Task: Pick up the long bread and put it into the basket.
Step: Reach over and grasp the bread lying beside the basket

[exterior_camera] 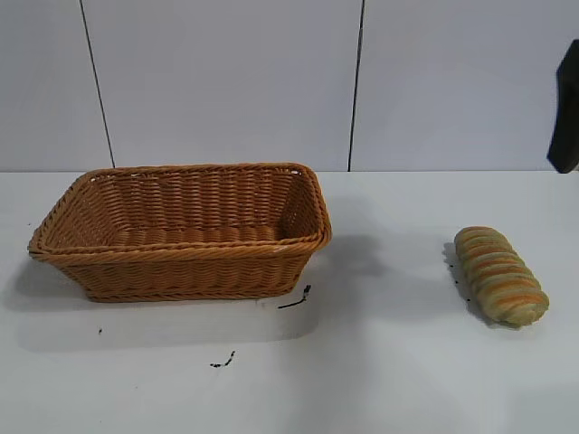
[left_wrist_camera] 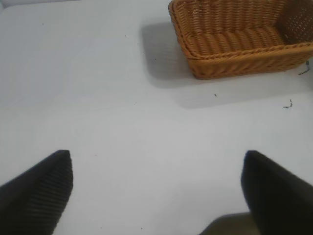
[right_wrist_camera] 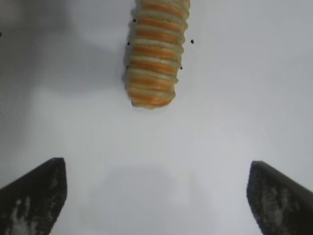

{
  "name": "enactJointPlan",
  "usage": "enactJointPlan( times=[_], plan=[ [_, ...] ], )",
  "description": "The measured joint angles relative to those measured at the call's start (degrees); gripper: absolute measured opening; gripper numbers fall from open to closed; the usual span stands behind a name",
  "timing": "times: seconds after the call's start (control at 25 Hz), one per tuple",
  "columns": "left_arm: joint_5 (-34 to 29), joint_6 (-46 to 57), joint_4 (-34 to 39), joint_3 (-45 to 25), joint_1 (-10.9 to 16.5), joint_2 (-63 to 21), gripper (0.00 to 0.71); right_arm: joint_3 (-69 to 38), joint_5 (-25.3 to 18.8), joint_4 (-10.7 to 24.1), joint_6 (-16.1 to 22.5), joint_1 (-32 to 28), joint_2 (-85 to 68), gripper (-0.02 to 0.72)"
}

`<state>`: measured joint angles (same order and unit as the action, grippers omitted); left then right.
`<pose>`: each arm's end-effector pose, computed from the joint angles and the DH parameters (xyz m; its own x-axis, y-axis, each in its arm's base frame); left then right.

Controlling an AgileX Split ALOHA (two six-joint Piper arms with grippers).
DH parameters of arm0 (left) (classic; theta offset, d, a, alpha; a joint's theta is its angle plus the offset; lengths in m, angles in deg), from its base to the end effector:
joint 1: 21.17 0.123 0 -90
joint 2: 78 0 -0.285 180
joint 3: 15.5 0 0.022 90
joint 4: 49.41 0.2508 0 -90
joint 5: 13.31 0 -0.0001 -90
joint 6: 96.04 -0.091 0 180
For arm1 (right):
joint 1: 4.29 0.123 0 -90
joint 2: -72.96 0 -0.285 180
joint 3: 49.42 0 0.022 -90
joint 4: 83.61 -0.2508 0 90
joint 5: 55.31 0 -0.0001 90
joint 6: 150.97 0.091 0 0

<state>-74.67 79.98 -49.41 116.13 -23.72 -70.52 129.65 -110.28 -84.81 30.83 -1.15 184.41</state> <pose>-0.0065 0.0003 0.2774 -0.4526 0.0896 -0.8872 0.0761 0.9952 0.0617 0.3637 0.0215 0.2243 -0.9759 -0.0100 -0.2182 -0.0162 0.9995 0.0262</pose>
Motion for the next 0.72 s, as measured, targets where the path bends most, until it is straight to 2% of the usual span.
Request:
enactJointPlan(
  times=[0.72],
  plan=[
    [0.0, 0.0, 0.0, 0.0, 0.0, 0.0, 0.696, 1.4, 11.7, 0.0, 0.2, 0.0, 16.4, 0.692]
  ],
)
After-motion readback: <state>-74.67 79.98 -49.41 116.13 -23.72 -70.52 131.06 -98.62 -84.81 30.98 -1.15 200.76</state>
